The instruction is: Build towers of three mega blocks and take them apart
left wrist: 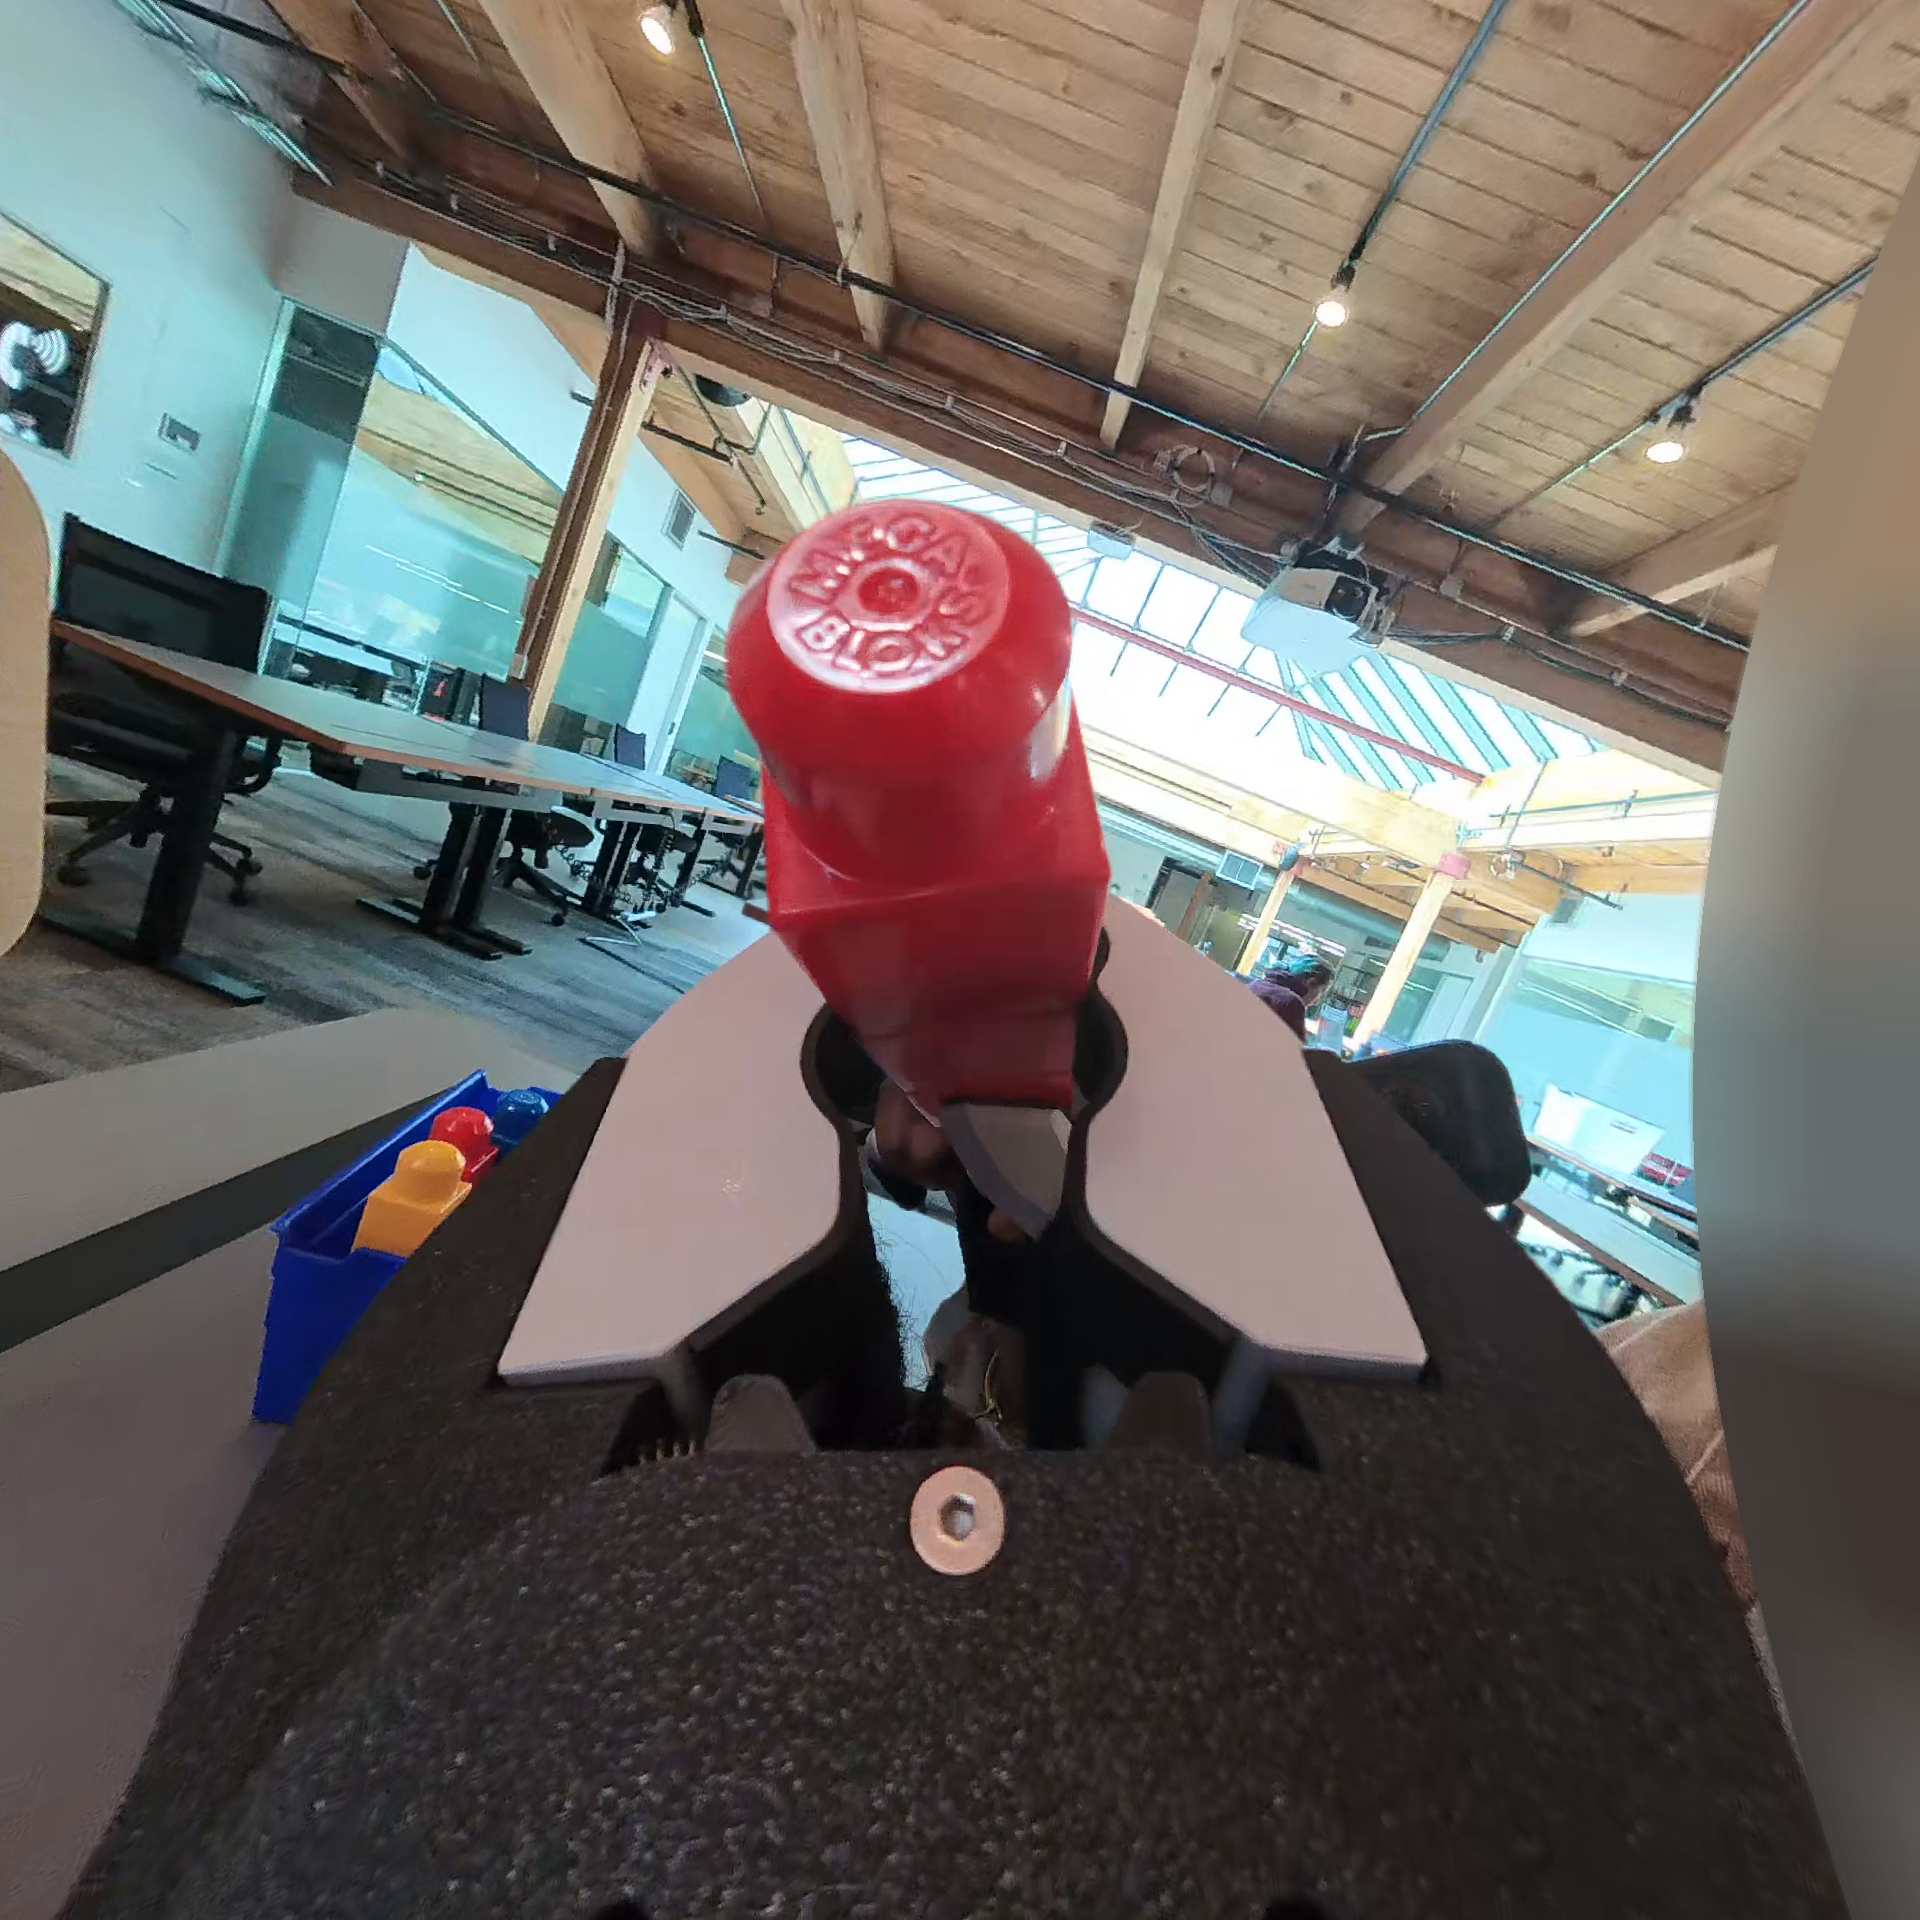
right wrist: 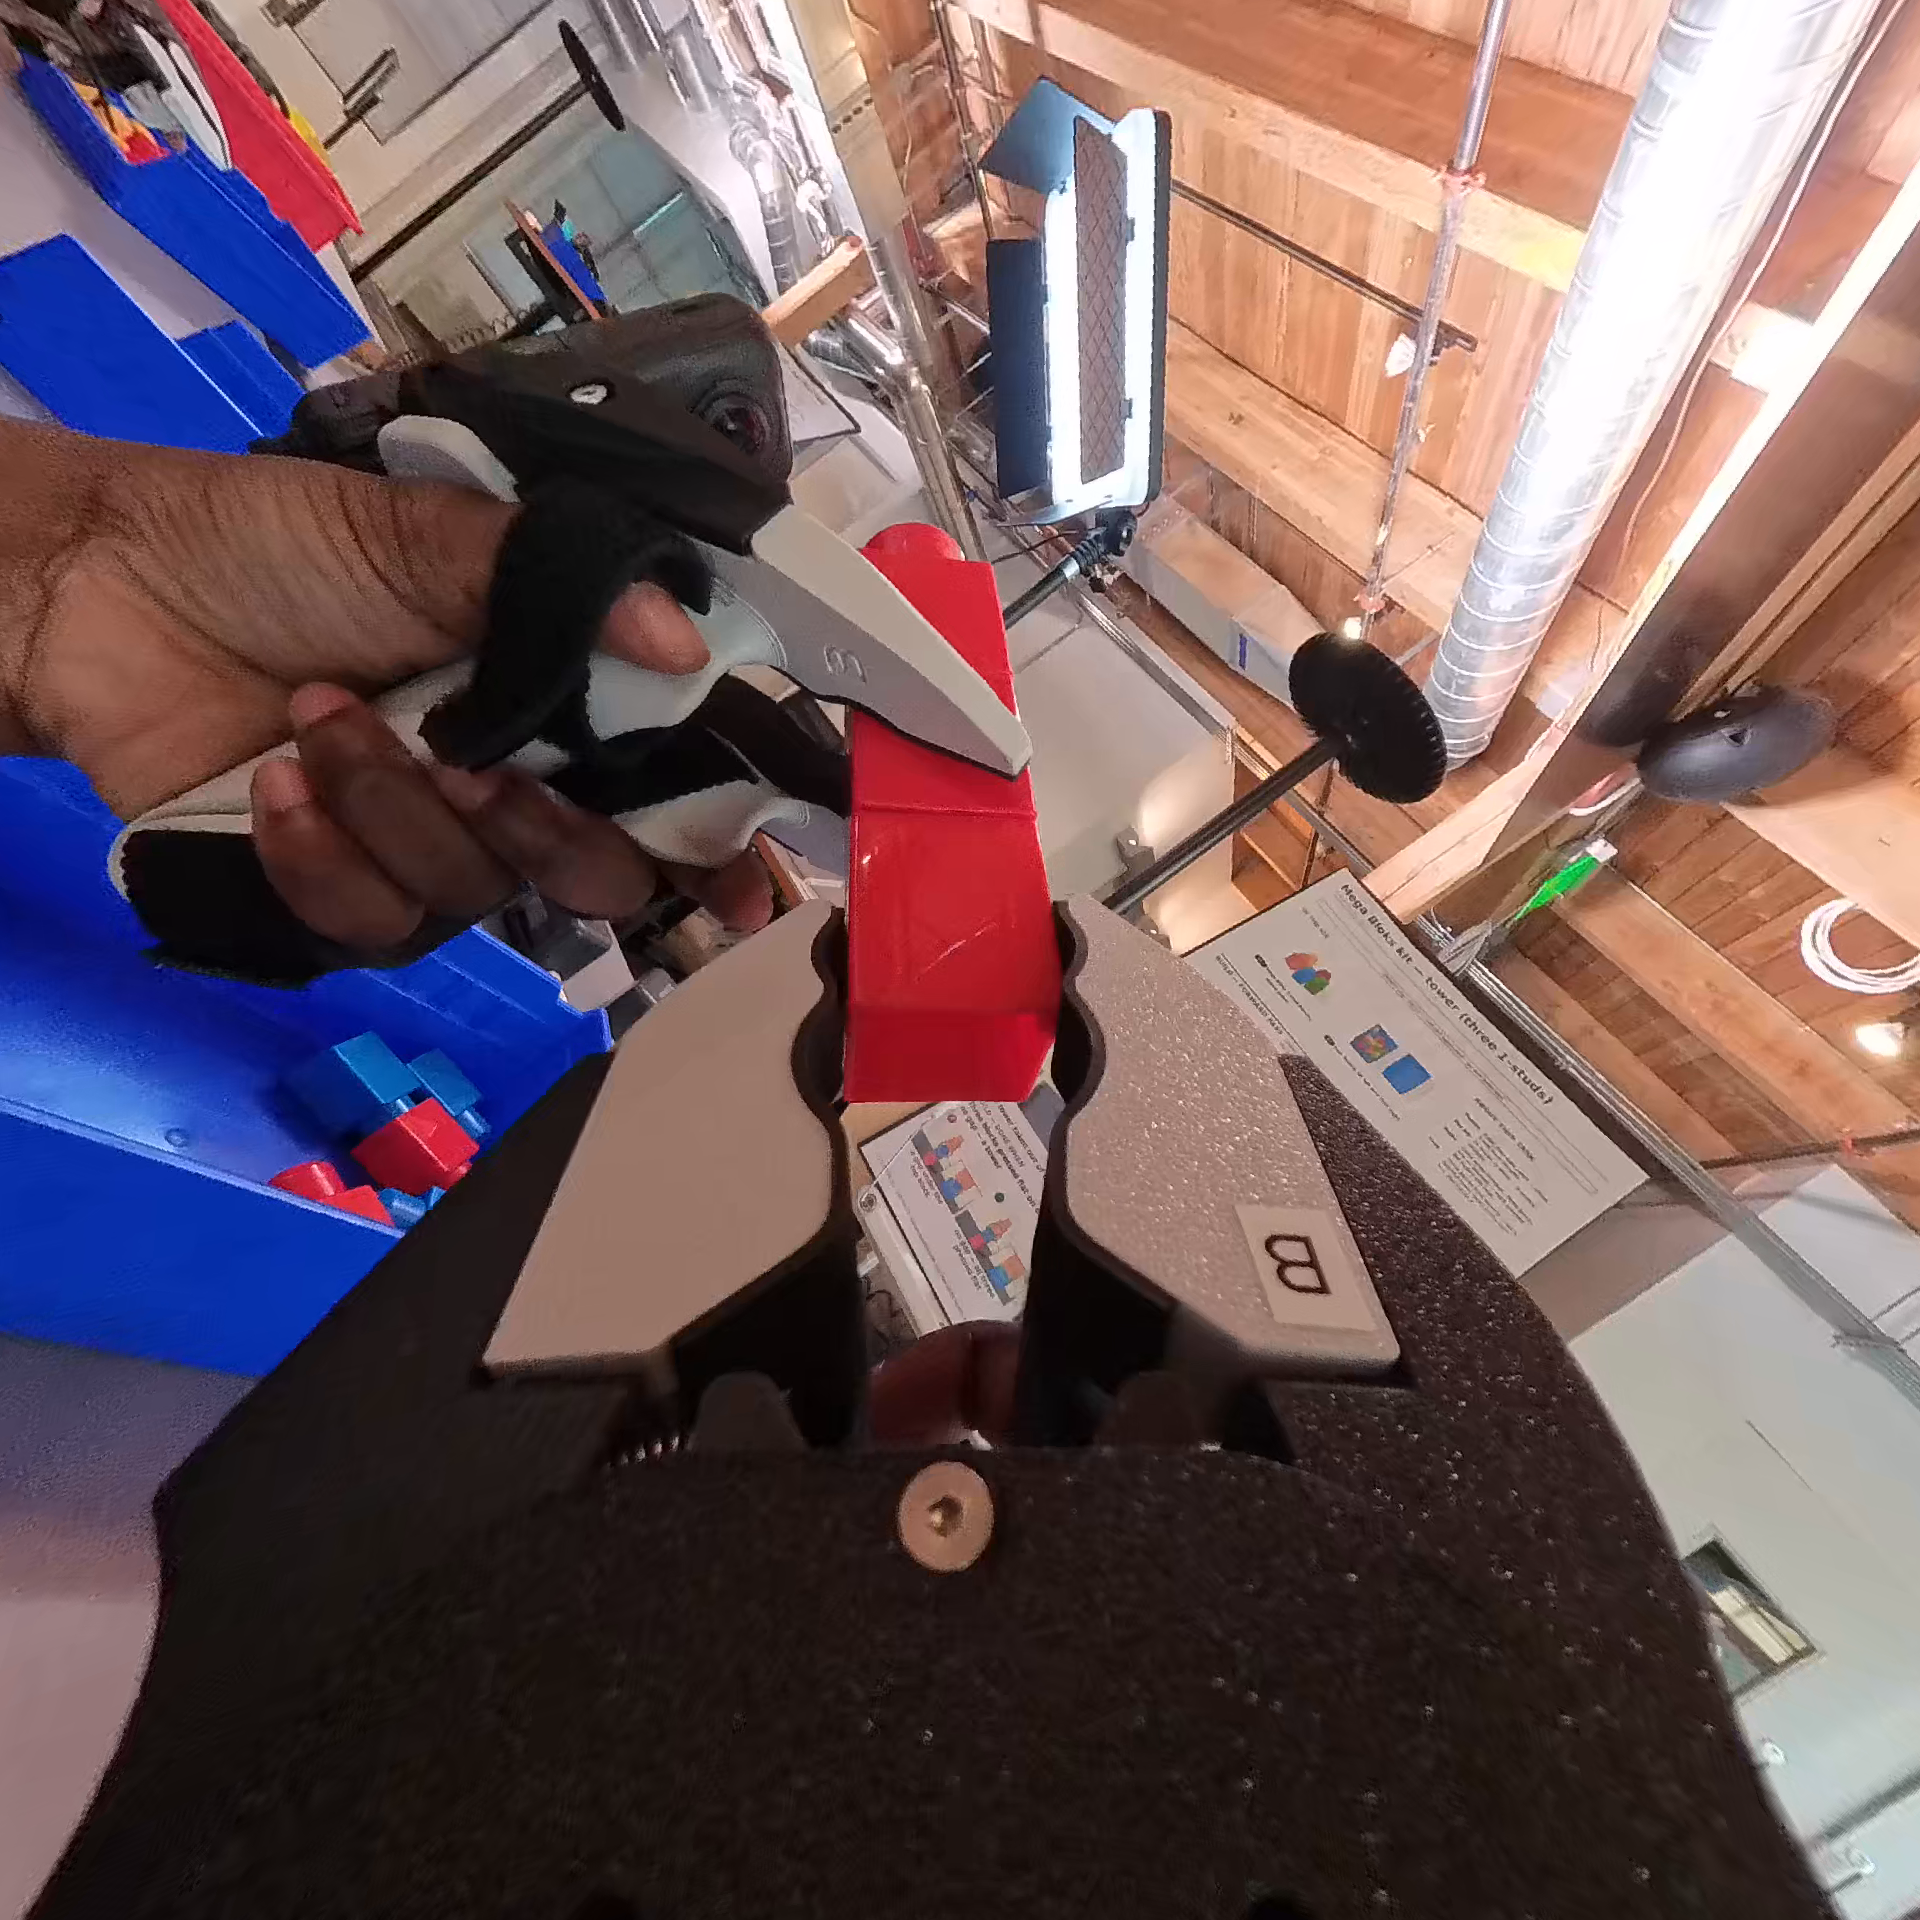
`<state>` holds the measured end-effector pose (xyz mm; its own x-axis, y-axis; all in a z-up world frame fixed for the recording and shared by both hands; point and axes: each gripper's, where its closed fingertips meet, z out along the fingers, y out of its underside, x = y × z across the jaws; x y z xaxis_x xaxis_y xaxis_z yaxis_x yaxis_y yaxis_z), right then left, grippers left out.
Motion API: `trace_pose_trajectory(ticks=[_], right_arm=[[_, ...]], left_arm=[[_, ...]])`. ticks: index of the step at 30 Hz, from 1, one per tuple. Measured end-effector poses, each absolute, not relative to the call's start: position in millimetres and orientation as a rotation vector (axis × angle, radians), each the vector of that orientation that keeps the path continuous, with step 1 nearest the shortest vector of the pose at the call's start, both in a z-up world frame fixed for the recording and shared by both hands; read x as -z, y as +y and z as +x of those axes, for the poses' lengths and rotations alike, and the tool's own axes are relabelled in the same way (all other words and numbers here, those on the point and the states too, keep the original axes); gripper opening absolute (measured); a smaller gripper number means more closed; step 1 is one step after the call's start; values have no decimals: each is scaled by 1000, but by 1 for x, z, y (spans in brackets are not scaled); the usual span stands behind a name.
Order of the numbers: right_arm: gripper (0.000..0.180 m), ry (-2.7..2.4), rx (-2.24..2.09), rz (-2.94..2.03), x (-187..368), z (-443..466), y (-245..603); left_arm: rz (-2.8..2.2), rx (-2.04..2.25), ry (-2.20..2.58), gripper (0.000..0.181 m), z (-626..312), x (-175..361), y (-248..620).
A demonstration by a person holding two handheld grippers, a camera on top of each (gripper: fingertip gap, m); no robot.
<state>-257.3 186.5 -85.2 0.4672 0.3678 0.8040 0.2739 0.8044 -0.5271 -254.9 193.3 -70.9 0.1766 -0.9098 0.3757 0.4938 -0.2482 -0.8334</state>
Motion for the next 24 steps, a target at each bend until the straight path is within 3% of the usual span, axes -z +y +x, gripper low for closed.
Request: trace_pose_trajectory(ticks=[24], right_arm=[[36, -1133, -131, -577, 89, -250, 181]], left_arm=[[-1205, 1306, 609, 42, -246, 78, 189]])
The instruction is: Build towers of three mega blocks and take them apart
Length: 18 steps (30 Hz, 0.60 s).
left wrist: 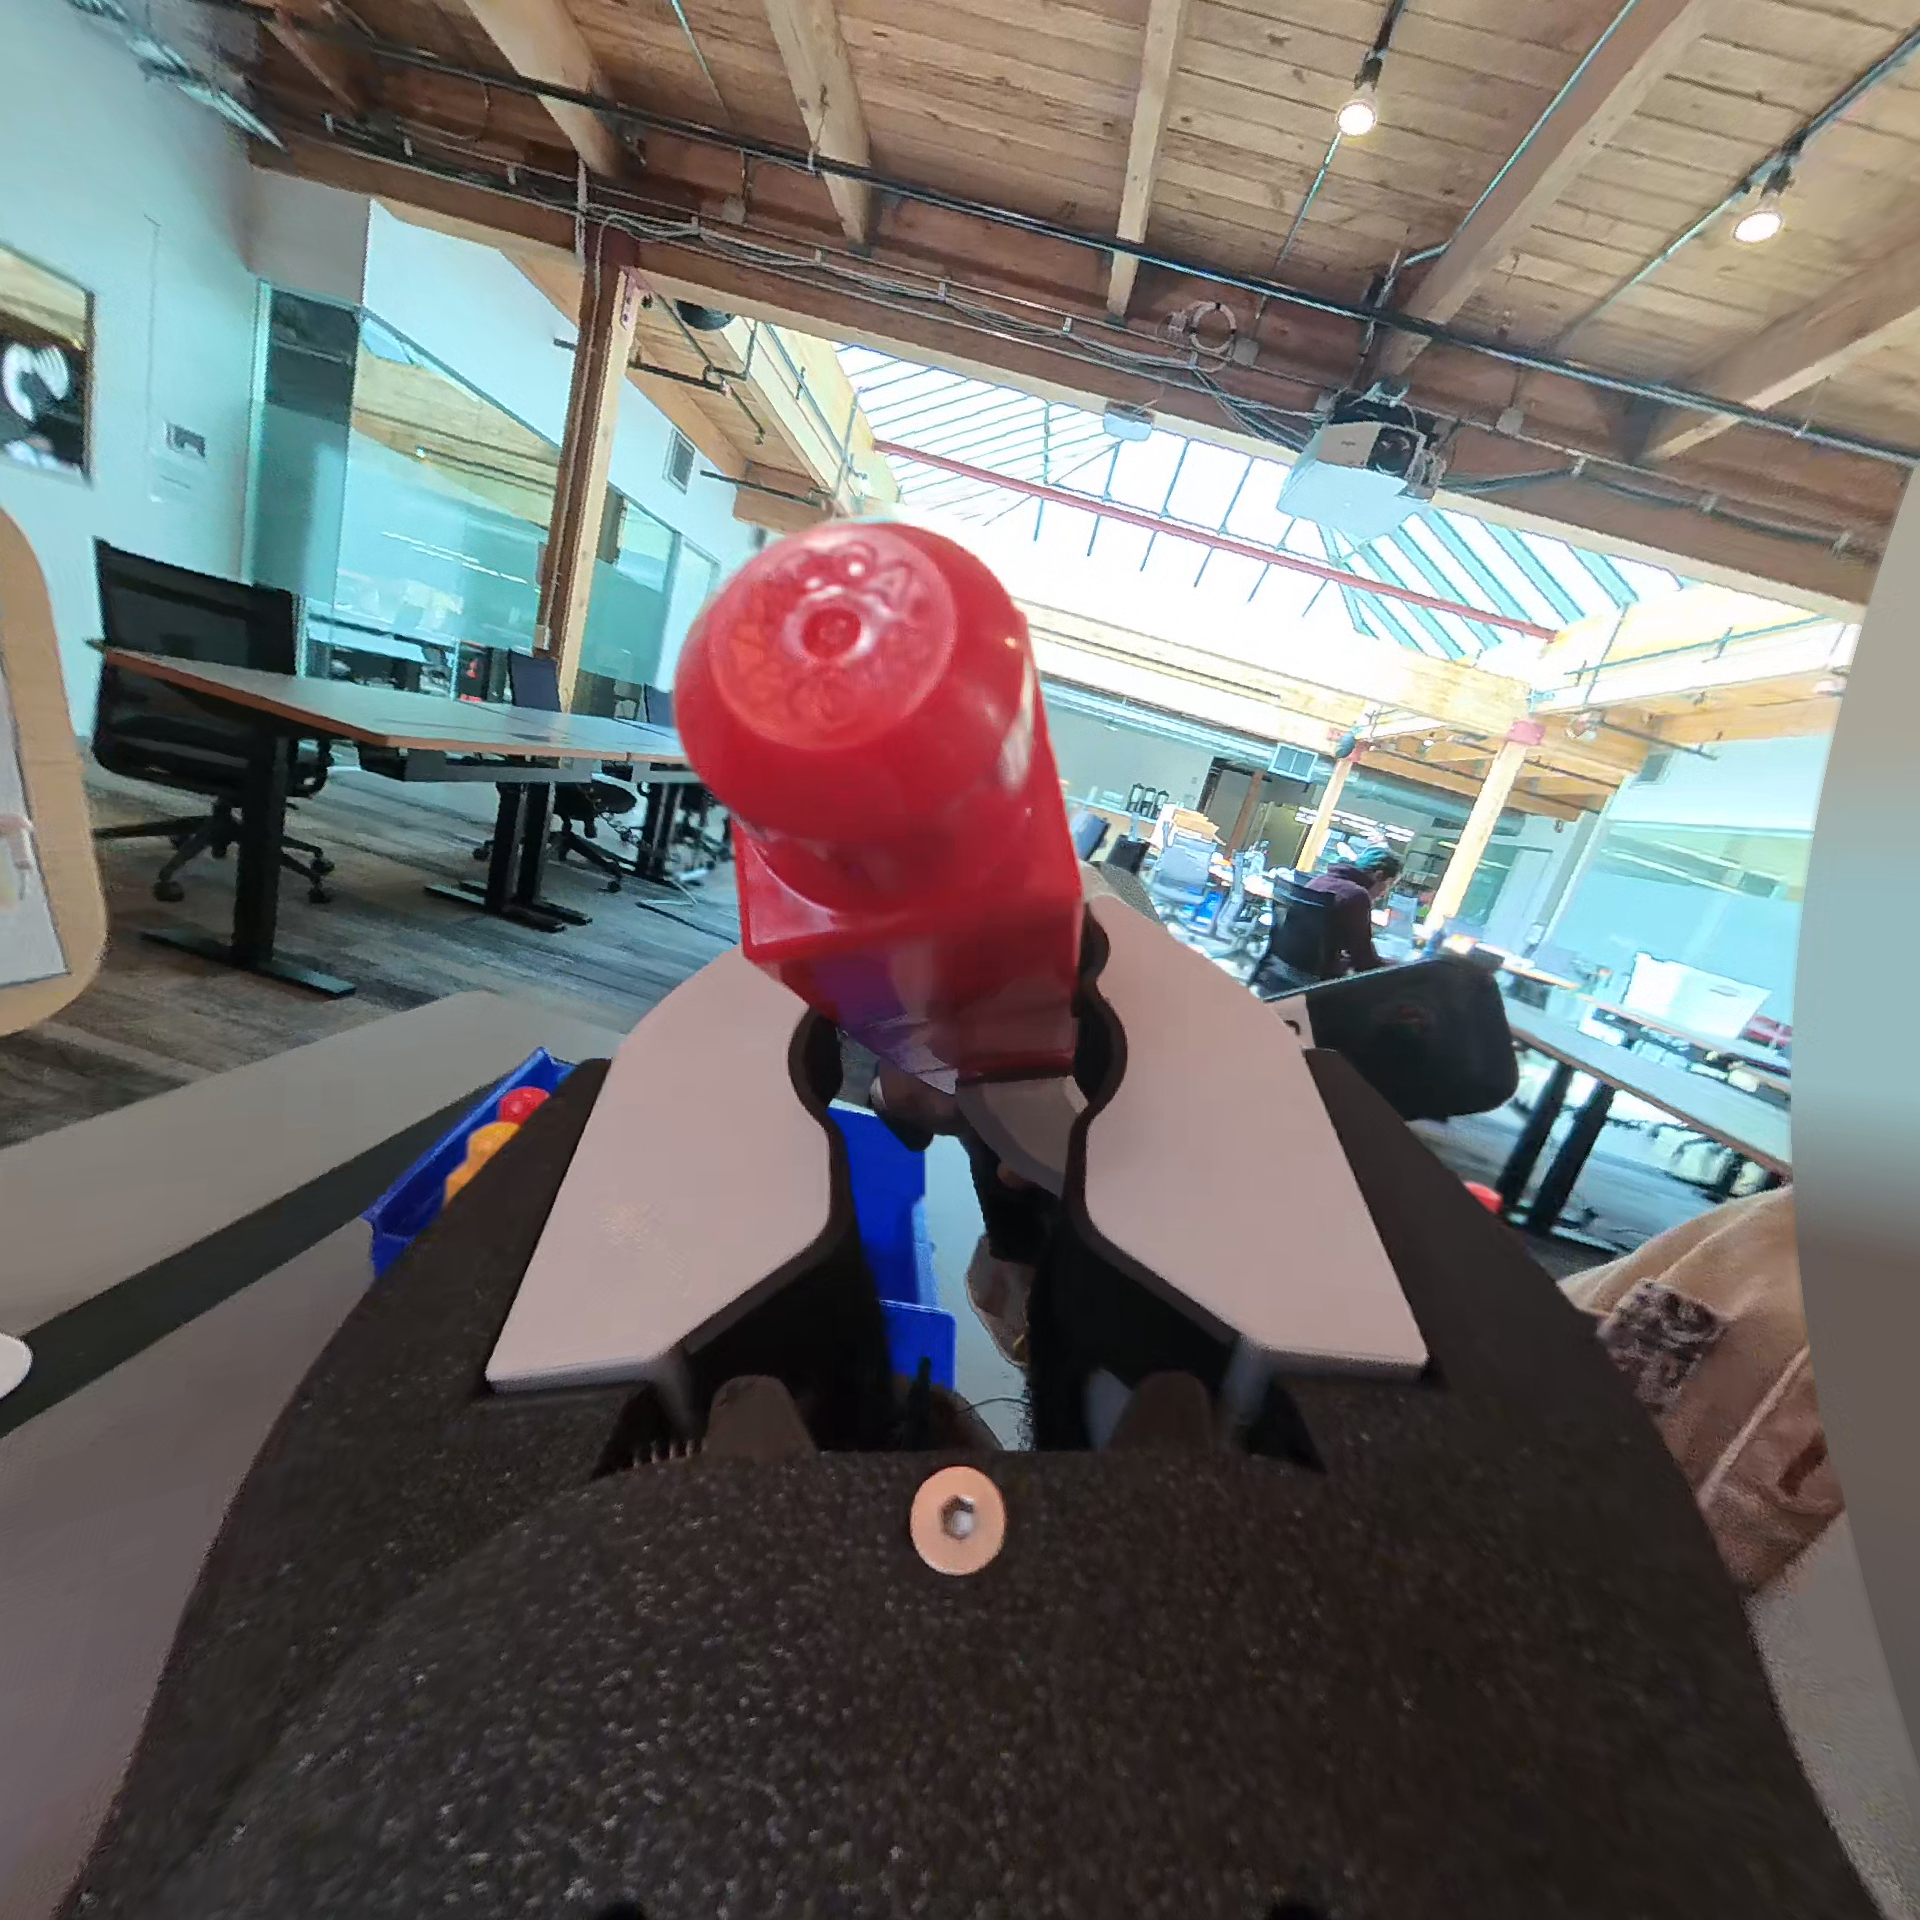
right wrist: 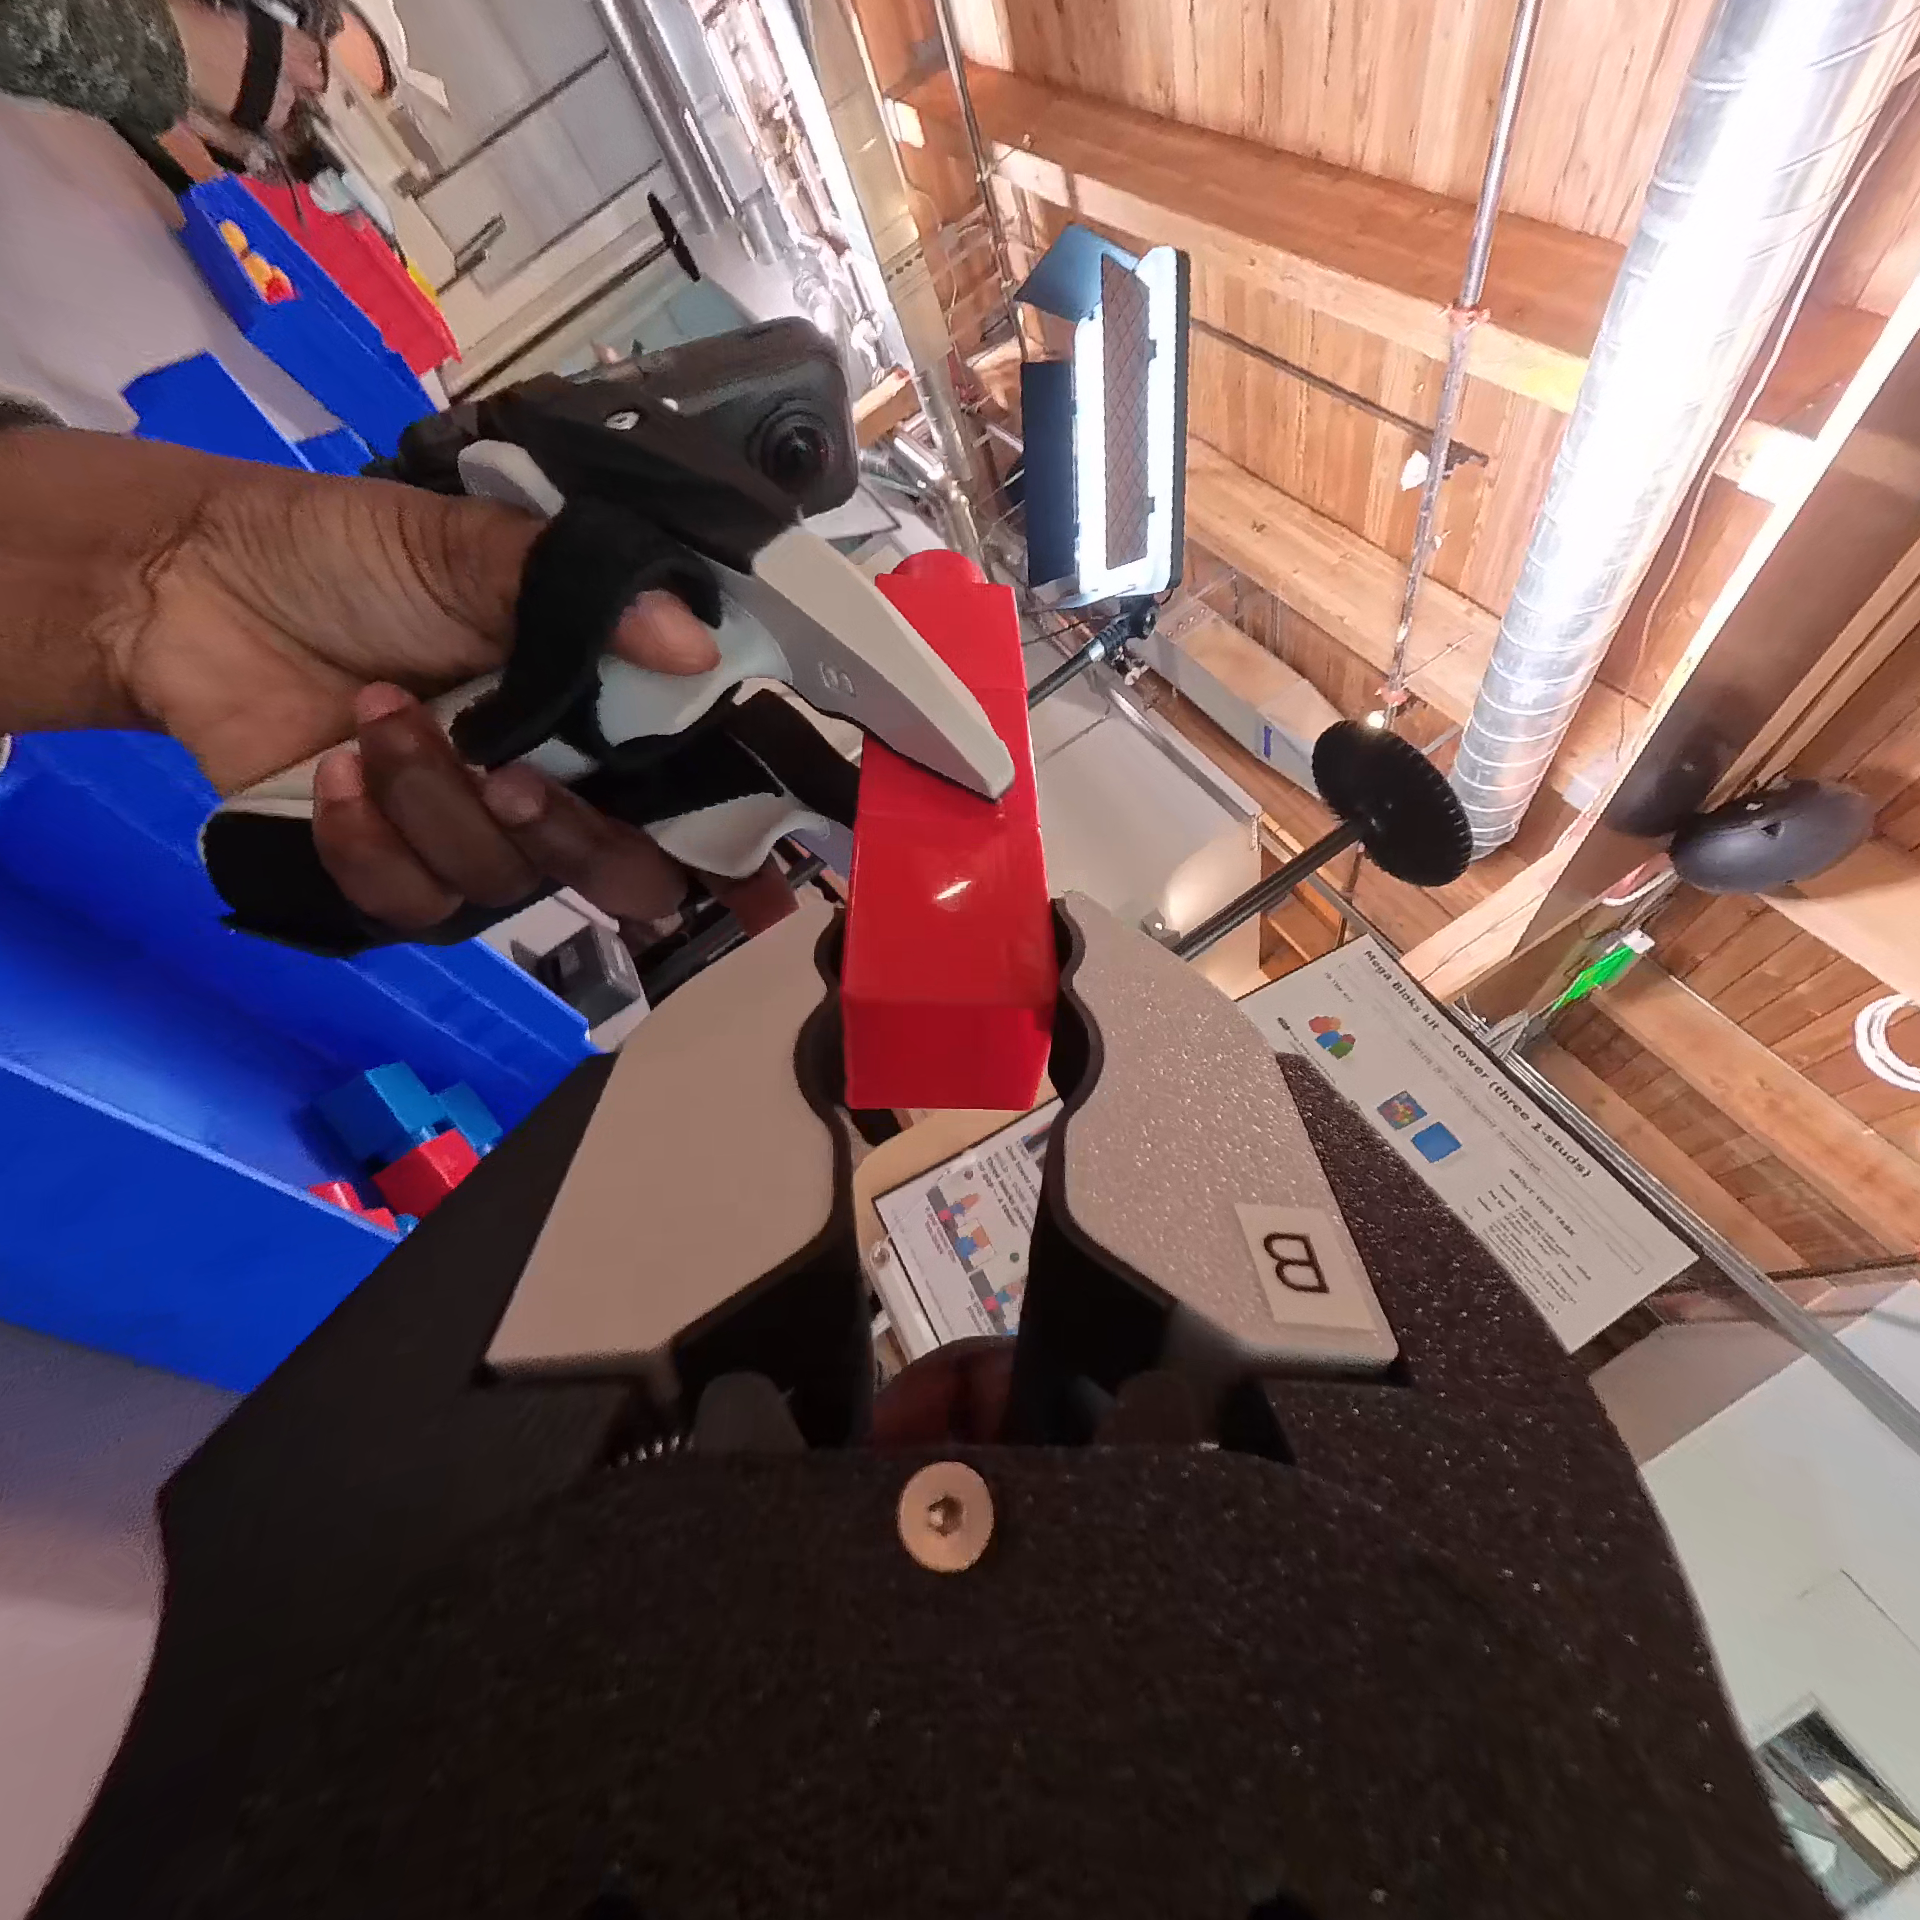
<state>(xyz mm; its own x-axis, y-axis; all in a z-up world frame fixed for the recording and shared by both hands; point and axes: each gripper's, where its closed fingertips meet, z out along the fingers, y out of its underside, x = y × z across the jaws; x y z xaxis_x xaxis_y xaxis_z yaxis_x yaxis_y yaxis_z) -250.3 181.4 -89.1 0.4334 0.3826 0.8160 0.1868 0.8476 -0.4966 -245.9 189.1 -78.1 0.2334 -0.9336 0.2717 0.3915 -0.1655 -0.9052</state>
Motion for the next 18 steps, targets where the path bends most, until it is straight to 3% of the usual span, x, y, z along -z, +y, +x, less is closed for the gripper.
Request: trace_pose_trajectory(ticks=[2, 5, 7, 8, 18], right_arm=[[36, -1110, -168, -568, 86, -248, 181], [36, -1117, -194, -553, 87, -246, 179], [36, -1137, -192, -539, 90, -249, 177], [36, -1146, -189, -531, 91, -251, 175], [35, -1137, -189, -506, 91, -255, 172]], left_arm=[[-1174, 1247, 586, 55, -253, 72, 190], [-1084, 1191, 464, 60, -276, 55, 192], [-1016, 1175, 375, 54, -291, 45, 192], [-993, 1177, 374, 42, -293, 43, 189], [-1051, 1180, 391, 39, -296, 46, 188]])
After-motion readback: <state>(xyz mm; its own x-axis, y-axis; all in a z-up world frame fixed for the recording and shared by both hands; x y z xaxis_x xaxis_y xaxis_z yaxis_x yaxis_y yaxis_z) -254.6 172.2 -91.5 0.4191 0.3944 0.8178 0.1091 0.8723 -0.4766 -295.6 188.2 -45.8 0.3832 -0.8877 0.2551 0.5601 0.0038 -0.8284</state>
